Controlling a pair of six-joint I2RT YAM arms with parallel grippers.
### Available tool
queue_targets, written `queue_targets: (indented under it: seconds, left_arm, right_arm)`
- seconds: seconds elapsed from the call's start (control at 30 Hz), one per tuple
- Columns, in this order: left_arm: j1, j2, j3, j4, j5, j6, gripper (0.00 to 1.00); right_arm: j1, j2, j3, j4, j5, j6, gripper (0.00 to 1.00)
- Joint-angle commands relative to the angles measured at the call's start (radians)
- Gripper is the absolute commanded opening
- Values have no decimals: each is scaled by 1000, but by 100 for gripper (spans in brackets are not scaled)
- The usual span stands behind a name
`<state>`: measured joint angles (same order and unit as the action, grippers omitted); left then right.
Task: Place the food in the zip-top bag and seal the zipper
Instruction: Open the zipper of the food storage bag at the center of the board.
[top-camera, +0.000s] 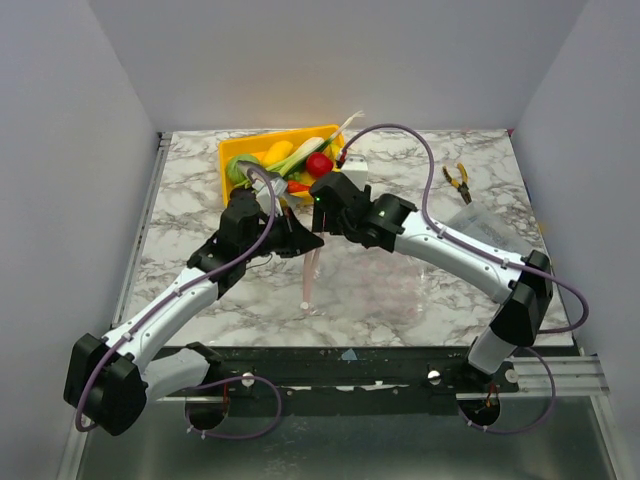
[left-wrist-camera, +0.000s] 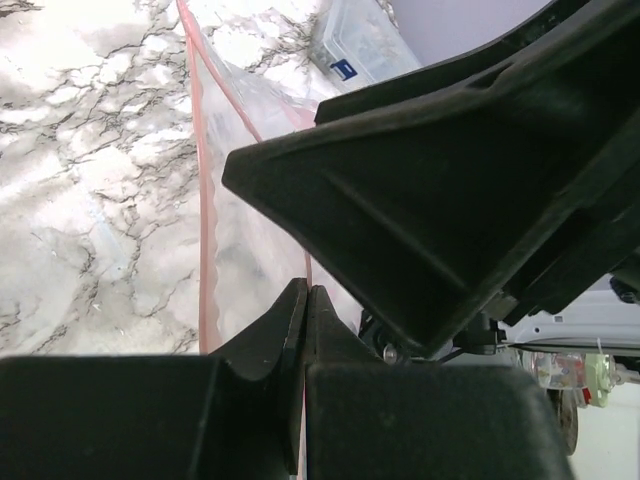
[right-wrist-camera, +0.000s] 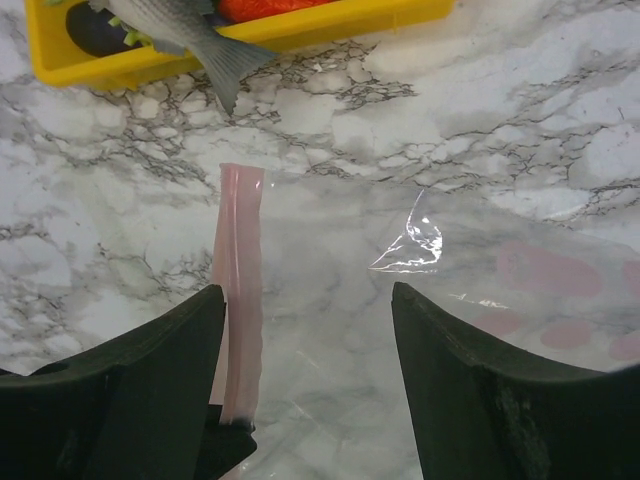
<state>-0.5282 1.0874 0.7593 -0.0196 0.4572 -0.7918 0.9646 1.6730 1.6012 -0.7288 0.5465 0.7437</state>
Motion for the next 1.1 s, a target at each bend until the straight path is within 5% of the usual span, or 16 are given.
queue_targets:
  seconds: [0.0,0.13,0.23,0.27,0.43,0.53,0.67,0.93,1.07]
  left_arm:
    - [-9,-4,38,-12,-2,23,0]
    - [-10,-7,41,-9,4,20,0]
    - [-10,-16,39,-6,14,15,1]
    - [-10,-22,38,-8,13,15,9]
    - [-9,-85,42,-71,-2,47,59]
    - [-2,-144,50,-138,-49,97,74]
    - [0,-194,58,-186,-101,158,81]
    - [-53,-109,85,-137,10,169,81]
    - [-95,-72,108,-149,-6,183,68]
  right_arm:
    - [19,28,20,-47,61,-11,66]
    - [20,32,12,-55,78,-5,43]
    - [19,16,-8,-32,71,-12,9]
    - [20,6,-19,-22,78,-15,1]
    - [19,-120,-131,92,103,-59,1]
    - [17,-211,-212,182,64,-138,1]
    - [8,-303,-272,228,22,-178,1]
    - [6,-344,-264,221,-29,-201,1]
    - [6,-334,-238,187,-39,-194,1]
